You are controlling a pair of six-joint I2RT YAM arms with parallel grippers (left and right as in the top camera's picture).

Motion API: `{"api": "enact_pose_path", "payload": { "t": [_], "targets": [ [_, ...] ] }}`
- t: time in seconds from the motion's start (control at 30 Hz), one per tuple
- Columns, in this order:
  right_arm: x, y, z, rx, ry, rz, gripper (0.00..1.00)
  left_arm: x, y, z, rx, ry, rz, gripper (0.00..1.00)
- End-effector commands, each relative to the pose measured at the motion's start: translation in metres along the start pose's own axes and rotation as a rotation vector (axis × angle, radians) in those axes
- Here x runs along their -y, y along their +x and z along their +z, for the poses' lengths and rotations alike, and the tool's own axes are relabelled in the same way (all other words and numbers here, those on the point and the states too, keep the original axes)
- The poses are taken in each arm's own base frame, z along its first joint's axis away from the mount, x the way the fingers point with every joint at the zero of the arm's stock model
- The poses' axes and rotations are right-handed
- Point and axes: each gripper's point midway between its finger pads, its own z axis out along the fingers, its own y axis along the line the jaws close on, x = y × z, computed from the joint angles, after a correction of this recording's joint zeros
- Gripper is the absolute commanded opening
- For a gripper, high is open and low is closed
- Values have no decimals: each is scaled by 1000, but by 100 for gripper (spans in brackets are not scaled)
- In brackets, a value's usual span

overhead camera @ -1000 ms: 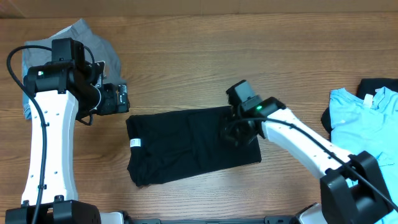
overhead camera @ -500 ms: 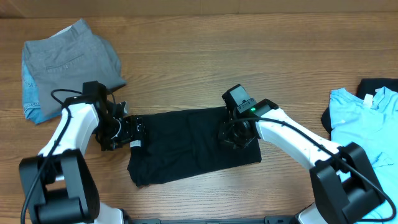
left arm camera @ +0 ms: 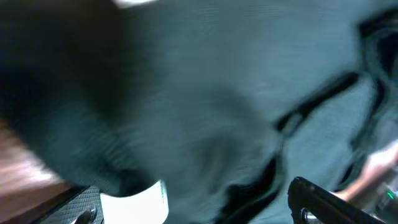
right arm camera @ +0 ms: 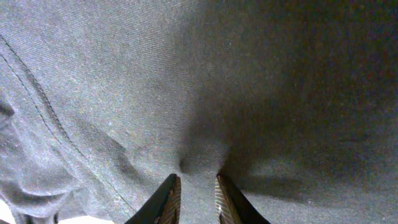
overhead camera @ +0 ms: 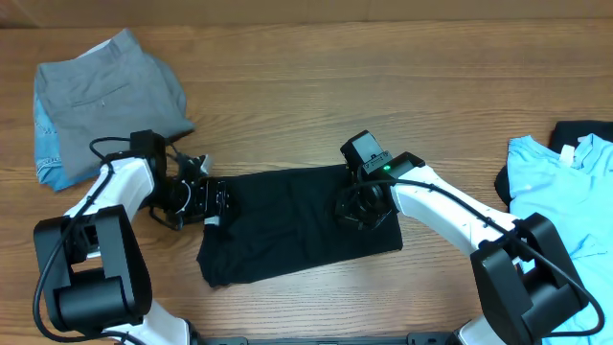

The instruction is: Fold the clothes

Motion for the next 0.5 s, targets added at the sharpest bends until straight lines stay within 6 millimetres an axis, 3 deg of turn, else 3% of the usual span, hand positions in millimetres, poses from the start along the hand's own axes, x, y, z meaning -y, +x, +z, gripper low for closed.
{"api": "enact_pose_path", "payload": {
  "t": [0.0, 0.13, 0.4, 0.47],
  "targets": [
    [1, -1, 2, 0, 0, 2, 22, 1, 38, 41, -123, 133, 78, 89],
    [1, -1, 2, -1, 0, 2, 22, 1, 43, 41, -142, 129, 76, 76],
    [2, 0, 2, -5, 4, 3, 20, -3, 48, 40, -165, 109, 55, 4],
    [3, 0, 2, -4, 7, 6, 17, -1, 45, 36, -168, 109, 41, 4]
  ]
}}
